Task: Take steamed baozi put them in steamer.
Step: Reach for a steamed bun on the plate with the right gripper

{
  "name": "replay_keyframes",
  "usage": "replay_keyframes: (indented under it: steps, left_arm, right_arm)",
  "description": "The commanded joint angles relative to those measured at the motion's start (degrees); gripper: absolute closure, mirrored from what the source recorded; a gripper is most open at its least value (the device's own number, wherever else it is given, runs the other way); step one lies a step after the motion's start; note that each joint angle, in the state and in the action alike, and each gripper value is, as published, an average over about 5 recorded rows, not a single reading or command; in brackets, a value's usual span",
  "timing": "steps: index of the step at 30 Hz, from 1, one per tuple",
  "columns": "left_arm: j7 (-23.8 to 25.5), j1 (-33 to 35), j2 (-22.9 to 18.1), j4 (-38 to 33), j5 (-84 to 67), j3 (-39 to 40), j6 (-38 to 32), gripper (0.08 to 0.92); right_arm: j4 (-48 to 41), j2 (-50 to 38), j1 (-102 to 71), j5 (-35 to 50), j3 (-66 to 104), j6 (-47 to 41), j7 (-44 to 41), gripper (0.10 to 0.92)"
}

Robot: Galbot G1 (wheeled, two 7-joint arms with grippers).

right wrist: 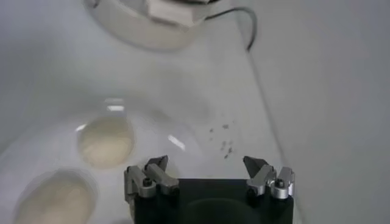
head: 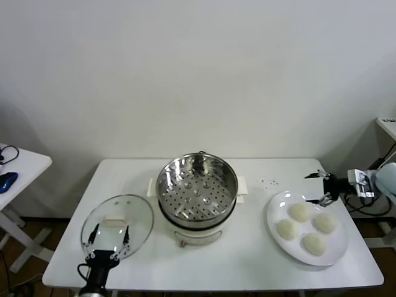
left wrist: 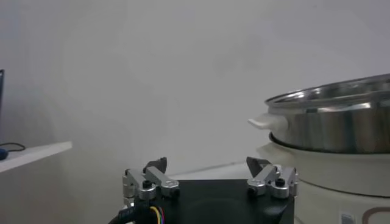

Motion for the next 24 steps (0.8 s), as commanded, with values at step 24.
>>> replay_keyframes:
  steps: [24]
  left_arm:
    - [0.33, -1.09, -0.04, -0.1, 0.31, -0.72, 2.03, 0.177]
  right_arm:
    - [-20.28, 16.18, 16.39, -11.87, -24.28, -0.21, -8.24, 0.203]
